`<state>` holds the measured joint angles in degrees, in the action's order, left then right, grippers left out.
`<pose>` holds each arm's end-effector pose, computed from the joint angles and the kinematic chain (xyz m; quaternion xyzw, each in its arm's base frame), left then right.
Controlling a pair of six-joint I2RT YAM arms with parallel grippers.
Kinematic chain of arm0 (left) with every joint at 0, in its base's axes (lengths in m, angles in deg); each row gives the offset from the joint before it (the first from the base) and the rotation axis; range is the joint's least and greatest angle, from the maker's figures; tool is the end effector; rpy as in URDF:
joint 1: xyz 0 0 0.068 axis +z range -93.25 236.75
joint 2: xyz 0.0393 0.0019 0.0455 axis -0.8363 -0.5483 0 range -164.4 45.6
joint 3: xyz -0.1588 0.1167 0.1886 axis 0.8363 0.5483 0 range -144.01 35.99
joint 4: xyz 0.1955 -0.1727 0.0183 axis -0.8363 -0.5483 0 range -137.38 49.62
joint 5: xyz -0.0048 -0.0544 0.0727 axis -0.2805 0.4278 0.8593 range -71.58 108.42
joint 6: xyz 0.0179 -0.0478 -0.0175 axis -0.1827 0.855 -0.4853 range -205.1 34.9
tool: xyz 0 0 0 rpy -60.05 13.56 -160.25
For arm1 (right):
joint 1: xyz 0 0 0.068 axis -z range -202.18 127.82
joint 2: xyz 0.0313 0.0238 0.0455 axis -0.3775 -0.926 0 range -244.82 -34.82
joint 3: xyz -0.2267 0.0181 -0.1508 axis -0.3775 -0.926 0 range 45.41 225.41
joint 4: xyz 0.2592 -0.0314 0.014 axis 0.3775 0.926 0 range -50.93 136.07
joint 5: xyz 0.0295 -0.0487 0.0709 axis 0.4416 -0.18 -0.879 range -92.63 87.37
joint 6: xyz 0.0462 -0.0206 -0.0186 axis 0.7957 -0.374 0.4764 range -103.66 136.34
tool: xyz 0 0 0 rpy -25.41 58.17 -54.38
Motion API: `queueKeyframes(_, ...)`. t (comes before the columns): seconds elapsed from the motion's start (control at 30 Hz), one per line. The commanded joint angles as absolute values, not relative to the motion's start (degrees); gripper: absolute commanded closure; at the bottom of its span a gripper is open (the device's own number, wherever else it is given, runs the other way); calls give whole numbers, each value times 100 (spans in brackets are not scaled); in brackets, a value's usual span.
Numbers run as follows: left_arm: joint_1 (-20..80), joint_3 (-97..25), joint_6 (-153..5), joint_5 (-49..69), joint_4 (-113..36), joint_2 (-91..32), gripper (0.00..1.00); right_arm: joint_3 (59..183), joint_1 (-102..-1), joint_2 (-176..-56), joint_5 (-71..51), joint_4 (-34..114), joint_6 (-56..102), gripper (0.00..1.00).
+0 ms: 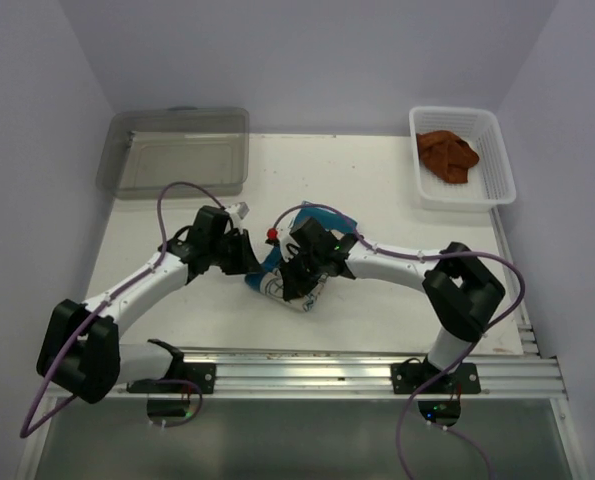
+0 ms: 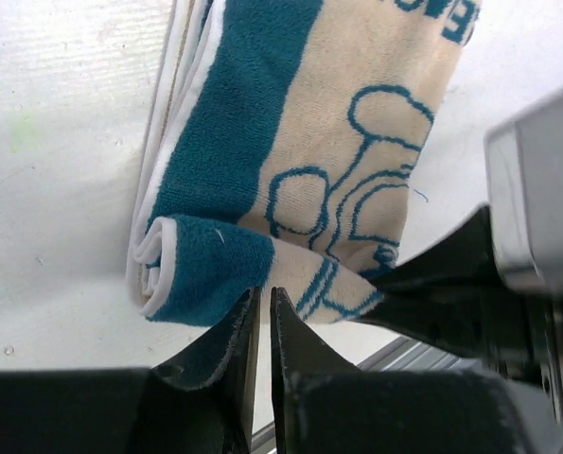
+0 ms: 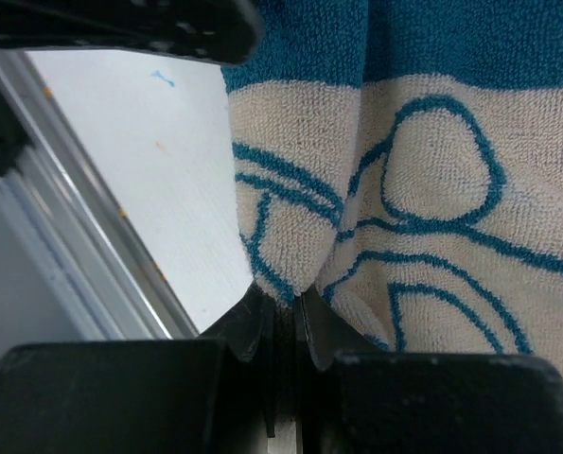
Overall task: Roll the towels
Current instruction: Roll the towel
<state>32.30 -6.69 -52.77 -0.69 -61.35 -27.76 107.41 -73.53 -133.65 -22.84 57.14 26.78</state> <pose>0.2252 -0.1151 0.2086 -0.0096 0.9330 -0.2920 0.2103 0.2119 0.2844 0.1878 -0.3776 0.8610 0.2960 0.1689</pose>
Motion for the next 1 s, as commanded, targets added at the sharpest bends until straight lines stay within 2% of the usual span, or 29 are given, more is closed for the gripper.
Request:
queueKeyframes(0.0,3240,-848,-5276,-56,-6340,-2472,87,10510,-7070,-13133,-3549,5244,3057,100)
queueKeyframes(0.33,3196,-471,-5338,-460,-6121,-2454,95,10298,-6525,-13738,-4964,4365,3962,100)
queueKeyframes(0.5,3117,-418,-5443,-548,-6077,-2506,95,10272,-6314,-14090,-5509,4004,4297,100)
queueKeyframes(0.97,3064,-286,-5505,-399,-5814,-2989,97,10272,-6208,-14460,-5528,4153,4271,100)
